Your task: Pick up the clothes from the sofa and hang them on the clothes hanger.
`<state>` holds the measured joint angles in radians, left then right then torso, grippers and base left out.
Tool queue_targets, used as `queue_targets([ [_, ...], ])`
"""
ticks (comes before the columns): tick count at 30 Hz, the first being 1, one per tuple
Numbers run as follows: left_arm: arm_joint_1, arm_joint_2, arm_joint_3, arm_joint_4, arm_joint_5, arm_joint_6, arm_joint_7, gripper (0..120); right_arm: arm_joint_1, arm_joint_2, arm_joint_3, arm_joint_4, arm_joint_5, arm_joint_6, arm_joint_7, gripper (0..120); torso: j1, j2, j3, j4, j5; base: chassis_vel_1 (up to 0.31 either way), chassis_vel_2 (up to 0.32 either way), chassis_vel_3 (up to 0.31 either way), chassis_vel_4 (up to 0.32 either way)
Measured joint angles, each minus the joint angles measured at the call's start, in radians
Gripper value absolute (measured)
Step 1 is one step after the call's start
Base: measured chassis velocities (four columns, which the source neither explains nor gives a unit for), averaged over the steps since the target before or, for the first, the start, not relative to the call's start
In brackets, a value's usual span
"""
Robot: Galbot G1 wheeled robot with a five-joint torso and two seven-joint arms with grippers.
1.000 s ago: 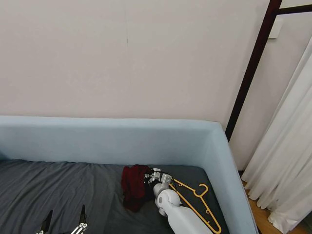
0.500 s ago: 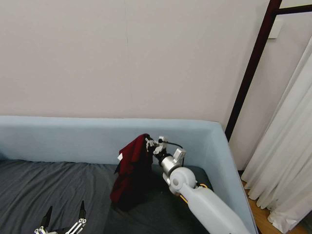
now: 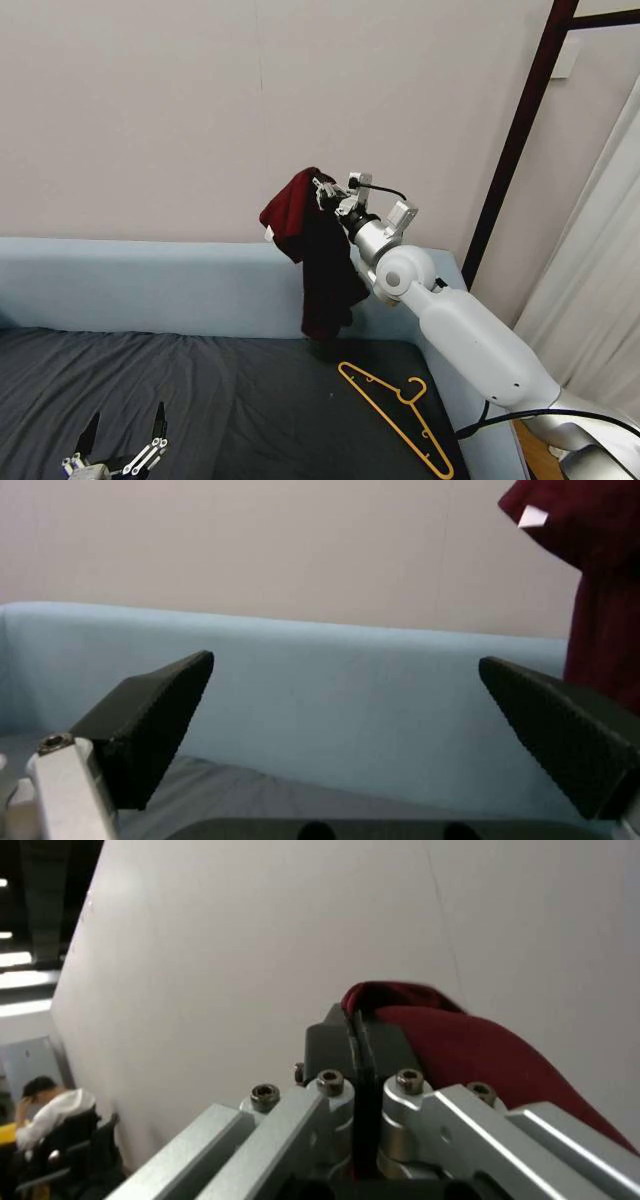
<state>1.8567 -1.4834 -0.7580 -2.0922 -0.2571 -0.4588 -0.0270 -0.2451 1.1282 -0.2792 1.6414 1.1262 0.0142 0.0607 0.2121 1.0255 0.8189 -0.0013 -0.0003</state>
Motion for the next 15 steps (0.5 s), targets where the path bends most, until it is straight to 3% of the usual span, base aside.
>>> queue_targets([
  [4,-0.003,0.006,0.01,0.012,0.003,0.0,0.0,100,-0.272,-0.052,-0.08,0.022,-0.124,0.045,-0.042,0,0.0,0.0,0.0,-0.0005,0.0009,0.0,0.0,0.0,0.0],
  [5,-0.003,0.006,0.01,0.012,0.003,0.0,0.0,100,-0.272,-0.052,-0.08,0.022,-0.124,0.045,-0.042,0,0.0,0.0,0.0,-0.0005,0.0009,0.0,0.0,0.0,0.0],
  [9,-0.008,0.003,0.027,0.014,0.014,0.006,0.0,100,-0.52,-0.052,-0.125,-0.06,-0.248,0.095,-0.068,0,0.0,0.0,0.0,-0.0005,0.0006,0.0,0.0,0.0,0.0],
  [15,-0.014,-0.01,0.044,0.011,0.028,0.01,0.0,100,-0.66,-0.05,-0.159,-0.099,-0.325,0.099,-0.07,0,0.0,0.0,0.0,-0.0001,0.0003,0.0,0.0,0.0,0.0],
])
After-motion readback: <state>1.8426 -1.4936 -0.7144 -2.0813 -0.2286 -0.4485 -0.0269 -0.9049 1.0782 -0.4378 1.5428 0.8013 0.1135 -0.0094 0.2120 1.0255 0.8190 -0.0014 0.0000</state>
